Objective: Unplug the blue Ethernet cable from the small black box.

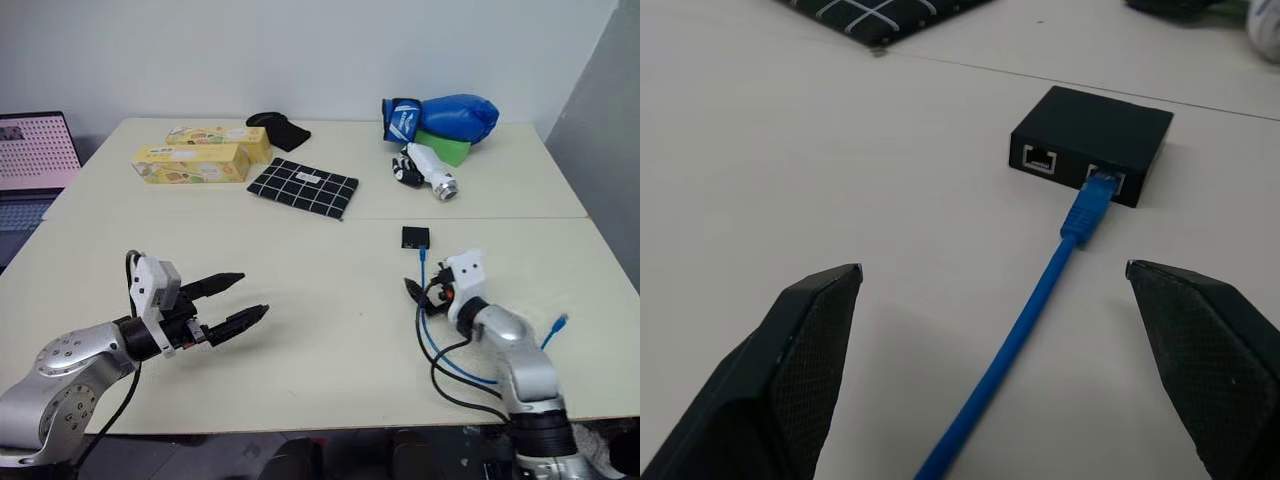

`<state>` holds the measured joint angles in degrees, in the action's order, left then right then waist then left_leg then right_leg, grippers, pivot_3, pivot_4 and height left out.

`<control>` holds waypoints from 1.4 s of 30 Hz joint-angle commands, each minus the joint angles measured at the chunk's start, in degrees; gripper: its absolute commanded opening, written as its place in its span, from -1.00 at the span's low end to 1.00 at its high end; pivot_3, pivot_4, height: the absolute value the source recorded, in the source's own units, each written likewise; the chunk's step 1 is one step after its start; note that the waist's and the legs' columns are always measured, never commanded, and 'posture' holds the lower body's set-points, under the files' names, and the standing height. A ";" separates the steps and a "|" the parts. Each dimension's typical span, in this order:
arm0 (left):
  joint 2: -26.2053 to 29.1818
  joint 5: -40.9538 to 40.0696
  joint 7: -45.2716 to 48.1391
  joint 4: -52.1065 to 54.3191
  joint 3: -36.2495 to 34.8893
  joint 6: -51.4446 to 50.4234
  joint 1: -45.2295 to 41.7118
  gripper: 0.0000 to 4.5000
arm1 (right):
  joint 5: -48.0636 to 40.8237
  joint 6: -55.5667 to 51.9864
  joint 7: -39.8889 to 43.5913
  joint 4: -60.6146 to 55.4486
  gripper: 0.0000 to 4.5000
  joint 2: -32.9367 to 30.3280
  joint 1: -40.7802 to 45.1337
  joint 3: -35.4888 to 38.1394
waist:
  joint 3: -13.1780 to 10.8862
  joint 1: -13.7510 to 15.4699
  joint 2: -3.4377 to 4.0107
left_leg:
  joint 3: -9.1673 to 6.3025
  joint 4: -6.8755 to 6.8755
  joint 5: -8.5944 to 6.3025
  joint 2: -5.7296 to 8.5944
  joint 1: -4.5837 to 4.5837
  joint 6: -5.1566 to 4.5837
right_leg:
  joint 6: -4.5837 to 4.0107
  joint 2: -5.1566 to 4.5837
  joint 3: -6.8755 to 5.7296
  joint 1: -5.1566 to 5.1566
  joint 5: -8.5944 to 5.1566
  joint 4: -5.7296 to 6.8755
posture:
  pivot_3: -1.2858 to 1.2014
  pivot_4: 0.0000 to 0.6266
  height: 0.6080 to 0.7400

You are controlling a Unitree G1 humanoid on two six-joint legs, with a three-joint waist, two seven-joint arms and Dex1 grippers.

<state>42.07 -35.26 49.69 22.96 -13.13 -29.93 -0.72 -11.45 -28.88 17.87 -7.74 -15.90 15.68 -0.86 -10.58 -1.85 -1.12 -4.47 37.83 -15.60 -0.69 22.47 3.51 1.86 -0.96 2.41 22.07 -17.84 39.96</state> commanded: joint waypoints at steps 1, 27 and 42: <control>1.65 -0.21 3.37 0.58 2.03 1.00 -3.76 1.00 | 6.54 1.43 -10.32 3.61 0.99 4.48 4.65 -1.16 | 0.00 -0.02 0.00 | 0.01 0.01 0.00 0.03 0.00 0.00 | 0.00 0.03 -0.01 0.00 0.00 0.00 | 0.03 -0.52 1.00; -0.75 1.48 5.94 -2.98 6.27 2.29 -10.07 1.00 | 9.56 1.03 -18.19 12.80 -0.58 10.70 9.00 1.81 | 0.00 -0.20 0.01 | 0.03 0.00 0.00 0.03 0.16 -0.01 | 0.00 0.08 0.01 0.17 0.00 0.00 | 0.03 -0.52 1.00; -1.25 -12.35 3.22 -6.42 2.21 -15.41 -11.20 1.00 | 8.88 29.75 24.21 11.10 -0.94 -12.07 12.56 -11.45 | -0.05 -0.75 0.09 | 0.02 0.02 -0.01 0.03 0.16 -0.03 | 0.00 0.11 -0.03 0.17 0.00 -0.01 | 0.03 -0.52 1.00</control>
<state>40.69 -43.80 53.11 15.83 -8.24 -42.67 -11.01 -3.01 -7.92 35.20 5.82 -25.92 26.78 -10.54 -10.63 -2.60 -1.04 -4.48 37.84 -15.61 -0.68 22.64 3.49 1.85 -0.83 2.36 22.24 -17.84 39.93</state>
